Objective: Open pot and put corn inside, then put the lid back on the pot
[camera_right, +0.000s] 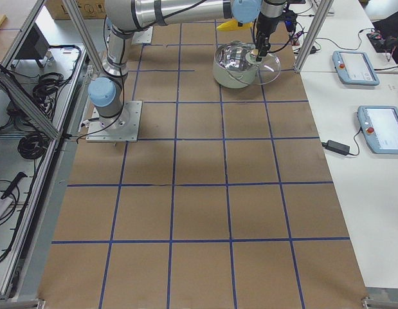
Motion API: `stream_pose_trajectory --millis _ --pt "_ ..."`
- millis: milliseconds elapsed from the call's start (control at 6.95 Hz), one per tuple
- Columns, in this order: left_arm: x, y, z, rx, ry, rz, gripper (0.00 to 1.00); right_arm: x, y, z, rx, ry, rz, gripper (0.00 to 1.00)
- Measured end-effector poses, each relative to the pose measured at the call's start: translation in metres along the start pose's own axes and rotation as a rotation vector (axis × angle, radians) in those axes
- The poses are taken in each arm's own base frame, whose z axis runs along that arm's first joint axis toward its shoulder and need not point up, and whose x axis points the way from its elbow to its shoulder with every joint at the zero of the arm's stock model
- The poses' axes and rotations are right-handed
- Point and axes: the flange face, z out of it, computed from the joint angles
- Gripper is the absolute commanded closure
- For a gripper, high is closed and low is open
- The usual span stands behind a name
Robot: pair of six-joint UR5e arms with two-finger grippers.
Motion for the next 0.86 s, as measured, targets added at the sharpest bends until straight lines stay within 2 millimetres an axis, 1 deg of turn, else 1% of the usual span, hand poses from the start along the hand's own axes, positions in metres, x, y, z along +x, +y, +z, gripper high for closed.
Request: stream_pose_trajectory --millis 144,288,432,576,720,864 --pt "0.02 -0.007 0.023 -0.014 -0.001 0.022 0.71 0.0 0.0 0.001 -0.001 0.0 0.0 0.92" --pt "0.032 -0.015 0.043 -0.021 -0.002 0.037 0.67 0.0 0.0 0.001 -0.002 0.0 -0.001 0.92" --pt "0.043 -0.018 0.056 -0.028 -0.002 0.05 0.65 0.0 0.0 0.002 -0.002 0.0 -0.001 0.92" --pt "0.05 -0.02 0.068 -0.038 -0.003 0.06 0.23 0.0 0.0 0.002 -0.003 0.0 -0.001 0.92" --pt "0.054 -0.021 0.08 -0.047 -0.006 0.065 0.01 0.0 -0.001 0.003 -0.004 0.0 -0.001 0.92" --pt "0.054 -0.024 0.093 -0.045 -0.006 0.067 0.0 0.0 -0.001 0.004 -0.004 0.0 -0.001 0.92"
